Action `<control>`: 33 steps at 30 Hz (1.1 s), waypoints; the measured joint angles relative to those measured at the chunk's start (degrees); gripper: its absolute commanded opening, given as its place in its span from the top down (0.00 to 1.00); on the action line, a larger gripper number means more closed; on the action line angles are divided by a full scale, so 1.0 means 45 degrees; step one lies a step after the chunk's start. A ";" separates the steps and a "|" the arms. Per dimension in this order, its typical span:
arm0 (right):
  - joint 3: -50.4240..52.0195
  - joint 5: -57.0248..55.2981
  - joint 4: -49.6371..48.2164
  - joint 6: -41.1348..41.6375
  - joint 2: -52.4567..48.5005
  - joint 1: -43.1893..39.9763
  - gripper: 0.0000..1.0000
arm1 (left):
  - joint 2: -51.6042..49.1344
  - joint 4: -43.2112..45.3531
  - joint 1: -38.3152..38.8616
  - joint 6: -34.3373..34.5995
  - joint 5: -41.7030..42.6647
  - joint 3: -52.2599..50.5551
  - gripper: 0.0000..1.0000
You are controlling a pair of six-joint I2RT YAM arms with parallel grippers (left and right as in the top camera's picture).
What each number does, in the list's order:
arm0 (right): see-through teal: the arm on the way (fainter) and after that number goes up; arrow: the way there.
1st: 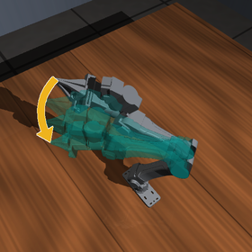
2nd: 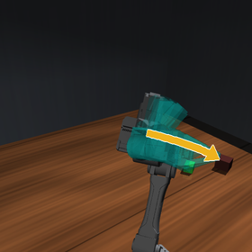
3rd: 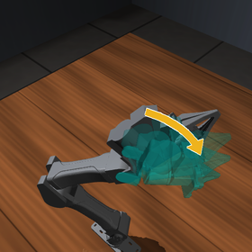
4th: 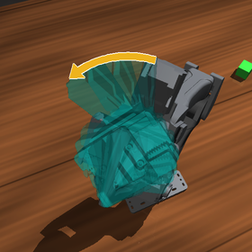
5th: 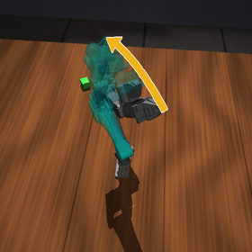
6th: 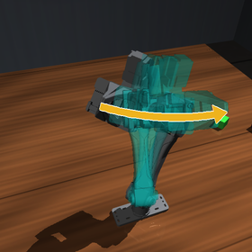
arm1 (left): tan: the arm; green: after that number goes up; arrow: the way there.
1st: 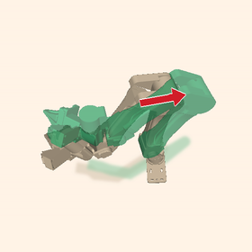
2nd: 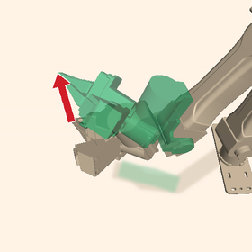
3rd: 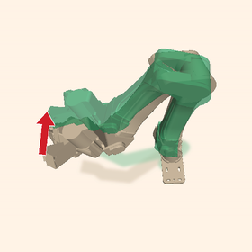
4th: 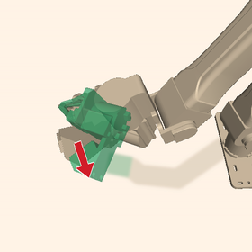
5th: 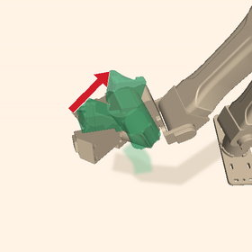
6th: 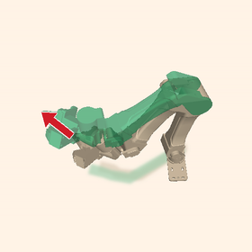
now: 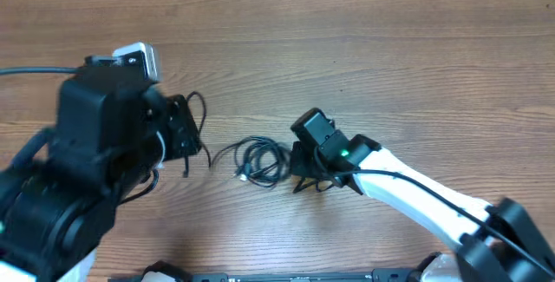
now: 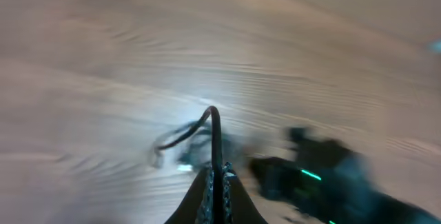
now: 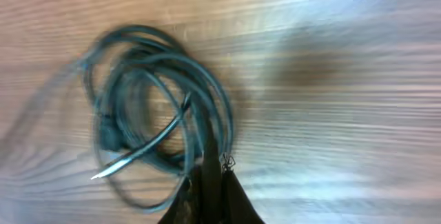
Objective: Untangle cables
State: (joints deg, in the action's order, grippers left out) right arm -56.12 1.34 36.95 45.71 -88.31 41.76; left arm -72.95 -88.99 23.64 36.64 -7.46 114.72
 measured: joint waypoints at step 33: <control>-0.4201 -0.8364 0.2783 -0.3036 0.6615 -0.0010 0.96 | -0.4381 -0.1676 0.0000 0.1122 -0.2492 -0.0049 0.96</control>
State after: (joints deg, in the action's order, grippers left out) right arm -75.02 -36.29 49.47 32.05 -58.54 41.71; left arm -92.66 -96.53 23.64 41.69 -18.68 114.50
